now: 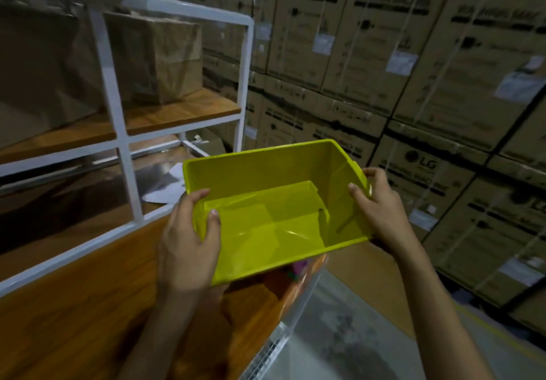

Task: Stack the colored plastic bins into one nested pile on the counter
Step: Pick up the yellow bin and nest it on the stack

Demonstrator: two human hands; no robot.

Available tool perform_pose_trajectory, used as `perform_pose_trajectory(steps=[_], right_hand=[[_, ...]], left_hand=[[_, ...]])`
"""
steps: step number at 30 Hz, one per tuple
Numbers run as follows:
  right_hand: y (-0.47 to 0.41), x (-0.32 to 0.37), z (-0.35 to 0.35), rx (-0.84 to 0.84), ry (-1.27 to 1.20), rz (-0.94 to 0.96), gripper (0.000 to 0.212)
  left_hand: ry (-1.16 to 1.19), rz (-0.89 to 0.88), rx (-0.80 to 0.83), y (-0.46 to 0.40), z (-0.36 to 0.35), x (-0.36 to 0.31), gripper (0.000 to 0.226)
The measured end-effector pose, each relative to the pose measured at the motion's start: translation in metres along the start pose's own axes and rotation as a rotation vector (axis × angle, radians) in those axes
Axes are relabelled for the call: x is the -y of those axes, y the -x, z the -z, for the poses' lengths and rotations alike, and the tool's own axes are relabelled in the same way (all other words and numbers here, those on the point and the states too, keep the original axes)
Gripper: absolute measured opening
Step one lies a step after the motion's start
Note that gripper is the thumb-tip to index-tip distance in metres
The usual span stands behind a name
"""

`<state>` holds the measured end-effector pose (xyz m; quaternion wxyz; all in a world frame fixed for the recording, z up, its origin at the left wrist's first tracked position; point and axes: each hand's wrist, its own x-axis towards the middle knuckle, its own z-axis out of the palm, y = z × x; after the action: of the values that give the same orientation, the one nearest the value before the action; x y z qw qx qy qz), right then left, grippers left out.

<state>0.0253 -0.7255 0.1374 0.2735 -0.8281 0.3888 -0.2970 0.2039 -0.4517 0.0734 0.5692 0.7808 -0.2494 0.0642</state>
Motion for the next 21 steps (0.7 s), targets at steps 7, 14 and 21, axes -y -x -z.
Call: perform_pose_trajectory(steps=[7, 14, 21], right_hand=[[-0.103, -0.055, -0.009, 0.067, -0.017, -0.015, 0.043], [-0.177, -0.103, -0.024, 0.21, 0.068, 0.09, 0.049], [-0.234, -0.147, -0.034, 0.357, 0.067, 0.16, 0.05]], left_hand=[[0.008, 0.025, 0.039, -0.041, -0.073, -0.01, 0.036], [-0.07, 0.11, -0.038, -0.04, -0.142, -0.018, 0.046], [-0.118, 0.292, -0.15, -0.039, -0.194, -0.026, 0.048]])
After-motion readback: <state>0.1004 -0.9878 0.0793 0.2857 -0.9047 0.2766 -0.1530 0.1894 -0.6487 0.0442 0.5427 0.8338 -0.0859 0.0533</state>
